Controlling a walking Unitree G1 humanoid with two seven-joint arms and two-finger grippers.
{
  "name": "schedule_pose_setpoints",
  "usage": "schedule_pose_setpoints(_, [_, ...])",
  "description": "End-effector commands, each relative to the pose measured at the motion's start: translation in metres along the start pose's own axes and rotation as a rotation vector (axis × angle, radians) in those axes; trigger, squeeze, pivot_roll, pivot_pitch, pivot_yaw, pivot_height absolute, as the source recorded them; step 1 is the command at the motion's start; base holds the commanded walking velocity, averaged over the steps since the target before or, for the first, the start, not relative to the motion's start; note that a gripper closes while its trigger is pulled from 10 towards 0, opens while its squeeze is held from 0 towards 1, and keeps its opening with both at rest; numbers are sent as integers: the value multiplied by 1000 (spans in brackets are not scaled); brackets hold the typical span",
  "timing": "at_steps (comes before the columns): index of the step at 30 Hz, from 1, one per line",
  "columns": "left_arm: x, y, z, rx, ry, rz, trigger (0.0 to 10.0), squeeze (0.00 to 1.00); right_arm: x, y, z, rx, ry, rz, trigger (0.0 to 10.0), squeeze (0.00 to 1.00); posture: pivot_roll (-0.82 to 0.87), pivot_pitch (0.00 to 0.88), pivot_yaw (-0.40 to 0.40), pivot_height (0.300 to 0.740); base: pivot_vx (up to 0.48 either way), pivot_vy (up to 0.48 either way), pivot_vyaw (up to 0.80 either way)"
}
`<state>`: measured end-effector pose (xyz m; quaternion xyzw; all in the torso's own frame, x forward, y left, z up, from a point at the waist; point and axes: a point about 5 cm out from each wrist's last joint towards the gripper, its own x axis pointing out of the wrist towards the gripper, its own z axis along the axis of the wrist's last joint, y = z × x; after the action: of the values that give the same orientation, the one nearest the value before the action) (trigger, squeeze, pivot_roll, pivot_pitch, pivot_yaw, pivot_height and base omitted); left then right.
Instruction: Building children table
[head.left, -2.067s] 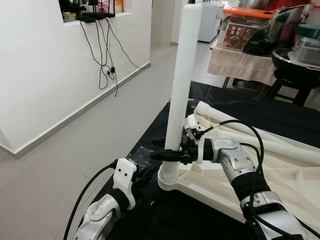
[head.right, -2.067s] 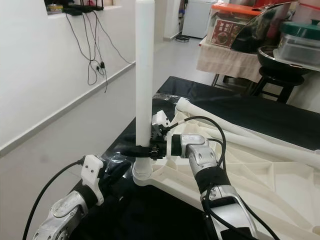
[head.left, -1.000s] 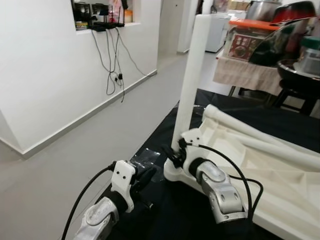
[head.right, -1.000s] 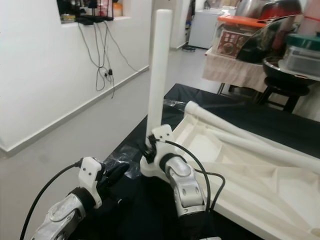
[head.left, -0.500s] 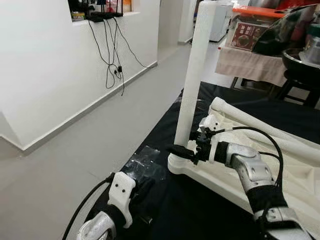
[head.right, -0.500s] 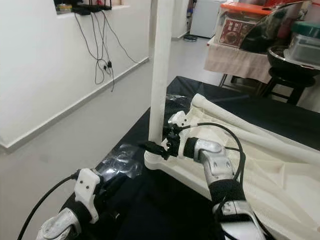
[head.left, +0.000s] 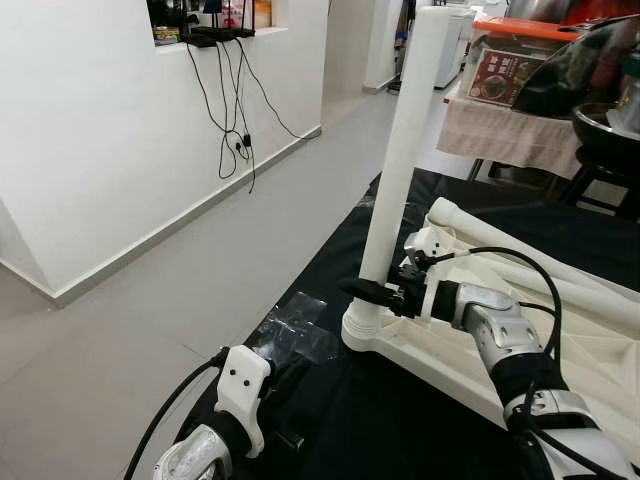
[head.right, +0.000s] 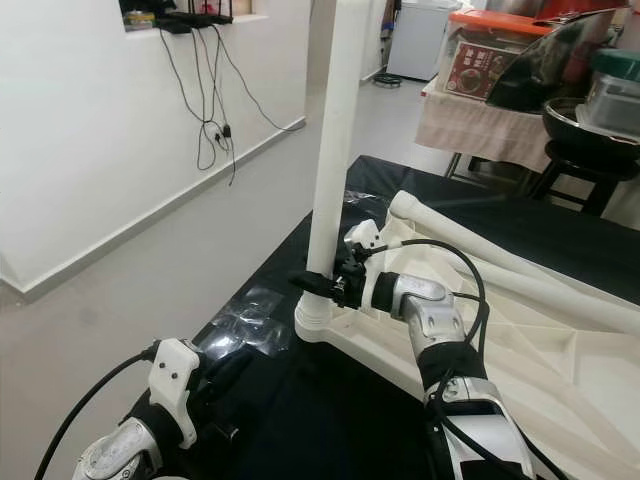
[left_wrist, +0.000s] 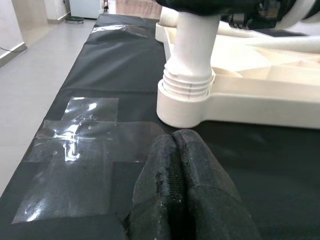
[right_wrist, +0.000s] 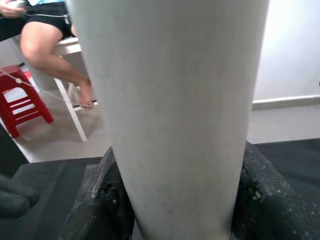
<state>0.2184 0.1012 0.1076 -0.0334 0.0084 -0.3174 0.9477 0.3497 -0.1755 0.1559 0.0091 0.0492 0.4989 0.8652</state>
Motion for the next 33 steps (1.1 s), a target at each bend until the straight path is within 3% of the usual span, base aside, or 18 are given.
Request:
schedule_pose_setpoints(1, [-1,-1,-2,-24,7,-5,10000,0,-11,0,-6,36,-18,2,0,0,35,0,-78,740,0,0,0])
schedule_pose_setpoints(4, [-2,-1,-1,-33,3,-8,10000,0,-12,12,-19,40,-6,-144,0,0,28,0,-86,740,0,0,0])
schedule_pose_setpoints(5, [-4,0,0,-34,2,-8,10000,0,-2,24,-34,78,-20,-504,0,0,13,0,-80,740,0,0,0])
schedule_pose_setpoints(6, [-5,1,1,-34,1,-9,10000,0,0,56,-54,141,42,-668,0,0,7,0,-71,740,0,0,0])
schedule_pose_setpoints(8, [-5,1,1,-34,1,-9,10000,0,0,56,-54,141,42,-668,0,0,7,0,-71,740,0,0,0])
schedule_pose_setpoints(9, [-6,1,2,-34,2,-11,10000,0,0,85,-66,171,88,-732,0,0,-2,0,-65,740,0,0,0])
schedule_pose_setpoints(10, [-6,2,2,-33,5,-14,10000,0,1,90,-55,94,82,-706,0,0,-36,0,-38,740,0,0,0])
schedule_pose_setpoints(12, [-5,2,1,-43,7,-25,10000,0,-6,74,-46,50,84,-698,0,0,-16,0,-50,740,0,0,0])
schedule_pose_setpoints(16, [-5,1,0,-45,10,-33,10000,0,-6,67,-47,58,105,-693,0,0,-15,0,-46,740,0,0,0])
schedule_pose_setpoints(17, [-6,1,0,-43,10,-27,10000,0,-2,69,-45,73,100,-662,10000,0,-12,0,-51,740,0,0,0])
schedule_pose_setpoints(19, [-6,2,-1,-43,9,-22,10000,0,0,73,-42,90,75,-652,10000,31,-12,0,-51,740,0,0,0])
schedule_pose_setpoints(20, [-6,2,-1,-45,10,-22,10000,0,3,75,-38,89,62,-584,10000,1000,-7,0,-54,740,0,0,0])
schedule_pose_setpoints(24, [-3,2,-2,-52,15,-26,10000,0,12,84,-10,60,-34,-295,10000,1000,-5,0,-54,740,0,0,0])
schedule_pose_setpoints(27, [-2,2,-3,-54,16,-27,10000,0,12,79,0,25,-75,-225,10000,1000,-5,0,-54,740,0,0,0])
schedule_pose_setpoints(28, [-1,2,-4,-56,17,-28,10000,0,10,74,4,-17,-78,-168,10000,753,7,0,-55,740,0,0,0])
schedule_pose_setpoints(29, [-1,2,-4,-56,17,-28,10000,0,10,74,4,-17,-78,-168,10000,753,7,0,-55,740,0,0,0])
schedule_pose_setpoints(30, [1,2,-4,-58,18,-30,10000,0,8,66,7,-33,-69,-104,10000,0,15,0,-62,740,0,0,0])
schedule_pose_setpoints(33, [4,2,-6,-57,19,-26,10000,0,3,46,10,-39,-31,70,10000,0,24,0,-73,740,0,0,0])
